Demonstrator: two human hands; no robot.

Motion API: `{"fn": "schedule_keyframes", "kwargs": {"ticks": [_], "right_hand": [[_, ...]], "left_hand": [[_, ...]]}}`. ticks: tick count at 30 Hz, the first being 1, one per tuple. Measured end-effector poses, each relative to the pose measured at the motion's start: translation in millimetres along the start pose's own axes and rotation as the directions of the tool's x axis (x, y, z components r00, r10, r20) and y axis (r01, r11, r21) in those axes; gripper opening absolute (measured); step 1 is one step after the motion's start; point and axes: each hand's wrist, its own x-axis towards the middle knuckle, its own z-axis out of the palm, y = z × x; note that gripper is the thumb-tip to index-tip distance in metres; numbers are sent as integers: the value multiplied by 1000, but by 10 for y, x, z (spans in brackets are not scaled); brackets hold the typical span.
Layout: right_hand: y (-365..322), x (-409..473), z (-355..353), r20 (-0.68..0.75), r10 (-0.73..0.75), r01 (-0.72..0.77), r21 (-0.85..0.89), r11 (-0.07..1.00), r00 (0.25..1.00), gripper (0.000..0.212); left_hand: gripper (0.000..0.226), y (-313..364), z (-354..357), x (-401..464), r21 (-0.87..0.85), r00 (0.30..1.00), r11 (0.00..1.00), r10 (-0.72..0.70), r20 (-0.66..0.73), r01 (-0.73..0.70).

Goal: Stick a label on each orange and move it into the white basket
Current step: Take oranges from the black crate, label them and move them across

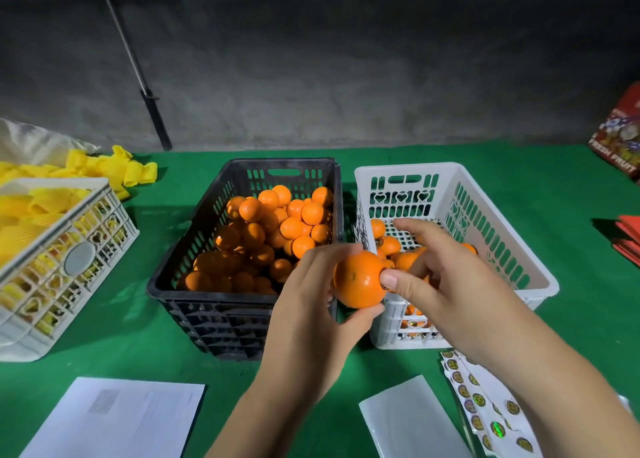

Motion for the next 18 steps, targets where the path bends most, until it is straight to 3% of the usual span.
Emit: {"fn": "schedule_keyframes", "kwargs": {"ticks": [2, 5, 7, 10, 14, 18], "right_hand": [[40, -13, -63, 21, 46, -45, -25, 999, 999, 67], [47, -30, -71, 147, 77, -120, 316, 941, 986, 52], [7, -53, 29, 271, 13, -177, 589, 788, 962, 43], [-54, -87, 209, 308, -5, -273, 851, 449, 951, 59], [-63, -79, 340, 291, 22, -289, 935, 208, 957, 70], [-41, -46, 454, 267, 76, -272, 960, 72, 961, 69]], "left_hand": [[72, 30, -47, 1, -63, 1000, 998, -4, -2, 4], [71, 69, -82, 12, -109, 1000, 994, 7, 29, -4], [70, 123, -71, 11, -127, 998, 992, 18, 52, -11], [66, 191, -18, 2, -173, 996, 985, 32, 84, -17], [69, 146, -2, 7, -236, 988, 968, -48, 147, 82], [58, 86, 59, -5, -154, 994, 987, -30, 110, 47]]}}
